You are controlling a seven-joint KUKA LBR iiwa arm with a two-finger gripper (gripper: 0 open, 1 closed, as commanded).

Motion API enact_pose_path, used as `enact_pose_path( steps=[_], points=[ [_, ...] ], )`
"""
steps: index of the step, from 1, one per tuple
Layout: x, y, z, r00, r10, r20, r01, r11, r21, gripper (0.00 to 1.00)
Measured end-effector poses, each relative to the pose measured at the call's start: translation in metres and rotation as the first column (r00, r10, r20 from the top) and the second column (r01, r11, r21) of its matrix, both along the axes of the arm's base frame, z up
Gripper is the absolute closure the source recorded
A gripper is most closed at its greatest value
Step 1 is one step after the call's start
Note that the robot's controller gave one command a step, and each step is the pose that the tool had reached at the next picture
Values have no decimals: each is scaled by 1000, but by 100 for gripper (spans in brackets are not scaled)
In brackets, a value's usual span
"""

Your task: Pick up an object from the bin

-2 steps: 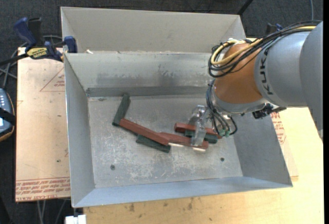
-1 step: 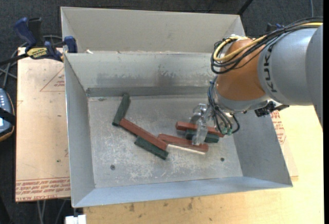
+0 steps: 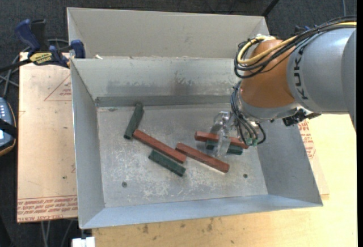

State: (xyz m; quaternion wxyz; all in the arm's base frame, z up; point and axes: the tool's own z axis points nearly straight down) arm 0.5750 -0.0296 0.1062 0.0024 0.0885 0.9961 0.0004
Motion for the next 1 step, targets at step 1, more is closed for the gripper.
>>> enact_pose_path(
  steps=[1],
  points=[
    [-1,0,9,1000,0,-3,0,1000,0,100]
  ],
)
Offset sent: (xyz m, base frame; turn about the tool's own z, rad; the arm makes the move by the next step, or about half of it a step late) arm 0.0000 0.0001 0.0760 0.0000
